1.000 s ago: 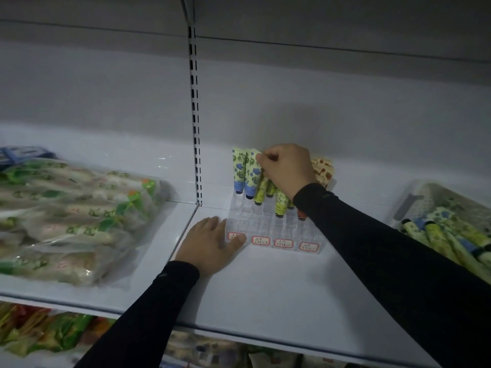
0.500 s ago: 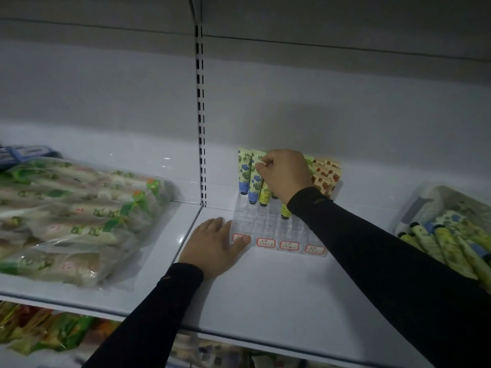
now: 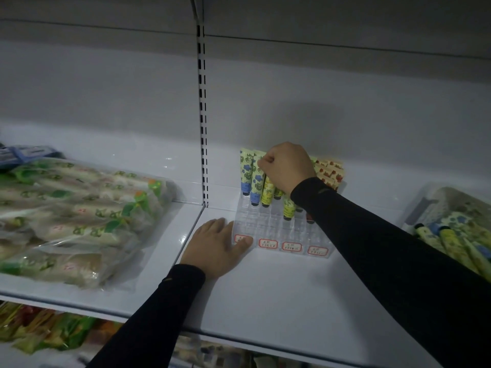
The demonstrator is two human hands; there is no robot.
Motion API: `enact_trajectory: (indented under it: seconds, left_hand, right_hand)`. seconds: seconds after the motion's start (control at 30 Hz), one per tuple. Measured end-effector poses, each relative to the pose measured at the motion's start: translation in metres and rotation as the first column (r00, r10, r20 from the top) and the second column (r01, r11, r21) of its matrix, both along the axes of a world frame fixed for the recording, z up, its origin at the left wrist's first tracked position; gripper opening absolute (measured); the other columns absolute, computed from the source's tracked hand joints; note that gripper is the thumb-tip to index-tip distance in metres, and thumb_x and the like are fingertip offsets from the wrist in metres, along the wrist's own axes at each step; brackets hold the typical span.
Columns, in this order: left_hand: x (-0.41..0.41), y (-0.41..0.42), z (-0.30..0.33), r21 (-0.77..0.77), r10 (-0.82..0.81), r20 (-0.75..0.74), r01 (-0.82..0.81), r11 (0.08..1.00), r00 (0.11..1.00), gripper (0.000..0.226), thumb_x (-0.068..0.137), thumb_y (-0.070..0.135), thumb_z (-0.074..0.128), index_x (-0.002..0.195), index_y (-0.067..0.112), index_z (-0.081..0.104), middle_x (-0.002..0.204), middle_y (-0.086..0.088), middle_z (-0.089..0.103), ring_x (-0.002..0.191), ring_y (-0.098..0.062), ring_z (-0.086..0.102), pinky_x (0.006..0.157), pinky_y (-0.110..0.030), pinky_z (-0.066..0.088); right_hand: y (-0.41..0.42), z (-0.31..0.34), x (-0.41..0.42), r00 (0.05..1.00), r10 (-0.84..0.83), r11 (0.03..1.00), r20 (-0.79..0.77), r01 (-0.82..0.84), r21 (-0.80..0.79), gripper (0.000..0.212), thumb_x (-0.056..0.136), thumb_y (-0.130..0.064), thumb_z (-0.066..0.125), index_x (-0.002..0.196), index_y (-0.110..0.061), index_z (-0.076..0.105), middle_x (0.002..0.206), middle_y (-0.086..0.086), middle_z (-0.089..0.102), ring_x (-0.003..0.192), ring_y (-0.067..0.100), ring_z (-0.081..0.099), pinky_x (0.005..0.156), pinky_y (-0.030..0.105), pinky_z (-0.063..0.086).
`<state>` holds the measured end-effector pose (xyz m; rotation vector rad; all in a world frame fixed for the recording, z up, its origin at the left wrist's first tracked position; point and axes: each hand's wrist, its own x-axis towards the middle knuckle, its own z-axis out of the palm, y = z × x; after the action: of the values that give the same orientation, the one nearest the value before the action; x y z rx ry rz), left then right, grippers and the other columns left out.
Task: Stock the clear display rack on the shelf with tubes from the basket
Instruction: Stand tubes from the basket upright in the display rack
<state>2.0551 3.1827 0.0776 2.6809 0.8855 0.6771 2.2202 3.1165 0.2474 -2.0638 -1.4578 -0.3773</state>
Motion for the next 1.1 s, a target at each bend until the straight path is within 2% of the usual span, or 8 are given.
enact_trajectory:
  seconds: [0.17,0.33,0.47,0.57,0.77,0.93,1.0,1.1]
  left_hand:
    - [0.000,-0.002,0.002,0.005,-0.002,-0.009,0.002,1.000,1.000,0.060,0.087,0.077,0.025,0.106,0.029,0.056,0.093,0.006,0.053,0.098,-0.016,0.050,0.094,-0.036,0.044]
    - [-0.001,-0.002,0.003,-0.008,-0.005,-0.023,0.005,1.000,1.000,0.064,0.086,0.078,0.023,0.111,0.029,0.057,0.095,0.006,0.054,0.099,-0.015,0.050,0.094,-0.036,0.044]
    - [-0.001,-0.003,0.004,-0.033,0.004,-0.035,-0.005,0.999,0.999,0.063,0.086,0.078,0.023,0.112,0.031,0.056,0.095,0.007,0.054,0.099,-0.014,0.050,0.094,-0.036,0.044]
    - [-0.002,-0.004,0.006,-0.038,0.010,-0.043,-0.011,0.999,0.999,0.062,0.086,0.078,0.024,0.113,0.032,0.056,0.096,0.007,0.054,0.098,-0.014,0.049,0.094,-0.036,0.044]
    - [-0.004,-0.008,0.013,-0.057,0.015,-0.083,-0.020,0.998,0.996,0.068,0.084,0.080,0.024,0.122,0.034,0.055,0.109,0.008,0.057,0.109,-0.014,0.049,0.100,-0.033,0.041]
    - [-0.007,-0.014,0.021,-0.096,0.050,-0.052,-0.055,0.994,0.997,0.065,0.081,0.079,0.033,0.107,0.026,0.061,0.106,0.005,0.063,0.109,-0.016,0.054,0.092,-0.030,0.043]
    - [-0.009,-0.019,0.027,-0.101,0.100,-0.014,-0.101,0.990,0.995,0.067,0.081,0.077,0.037,0.101,0.019,0.064,0.104,-0.002,0.065,0.109,-0.025,0.057,0.087,-0.031,0.043]
    - [-0.019,-0.031,0.035,-0.103,0.199,0.057,-0.192,0.976,0.978,0.093,0.072,0.076,0.031,0.123,0.005,0.064,0.128,-0.016,0.062,0.122,-0.031,0.053,0.102,-0.031,0.037]
  right_hand:
    - [-0.001,0.000,-0.003,0.999,-0.025,1.000,-0.020,0.025,-0.005,0.046,0.089,-0.023,0.059,0.046,-0.016,0.042,0.054,0.000,0.049,0.063,0.024,0.060,0.062,0.031,0.053]
    - [-0.003,-0.001,-0.005,0.998,-0.047,0.999,-0.050,0.046,-0.020,0.037,0.090,-0.025,0.059,0.055,-0.014,0.056,0.069,0.004,0.066,0.068,0.023,0.063,0.064,0.031,0.054]
    - [-0.004,0.001,-0.008,0.995,-0.081,0.996,-0.052,0.078,-0.046,0.045,0.091,-0.023,0.057,0.049,-0.021,0.041,0.053,-0.005,0.045,0.061,0.021,0.052,0.059,0.026,0.042]
    - [-0.004,0.001,-0.008,0.996,-0.077,0.996,-0.053,0.074,-0.056,0.043,0.091,-0.024,0.058,0.051,-0.021,0.042,0.052,-0.005,0.043,0.061,0.022,0.052,0.061,0.026,0.041]
    - [-0.012,0.008,-0.010,0.994,-0.027,0.998,-0.106,0.032,0.045,0.033,0.089,-0.032,0.061,0.077,-0.003,0.071,0.080,0.012,0.072,0.075,0.027,0.066,0.073,0.036,0.056]
    - [-0.038,0.024,-0.012,0.993,0.042,0.982,-0.106,-0.021,0.190,0.042,0.091,-0.034,0.060,0.052,-0.024,0.049,0.054,-0.008,0.050,0.053,0.006,0.048,0.056,0.021,0.039]
    - [-0.060,0.020,-0.014,0.991,0.098,0.978,-0.090,-0.080,0.191,0.032,0.092,-0.037,0.060,0.065,-0.021,0.065,0.063,-0.005,0.058,0.060,0.008,0.052,0.059,0.023,0.039]
    - [-0.099,0.004,-0.012,0.985,0.160,0.980,-0.070,-0.150,0.132,0.030,0.091,-0.040,0.063,0.101,-0.014,0.075,0.090,0.001,0.065,0.083,0.014,0.057,0.076,0.022,0.041]
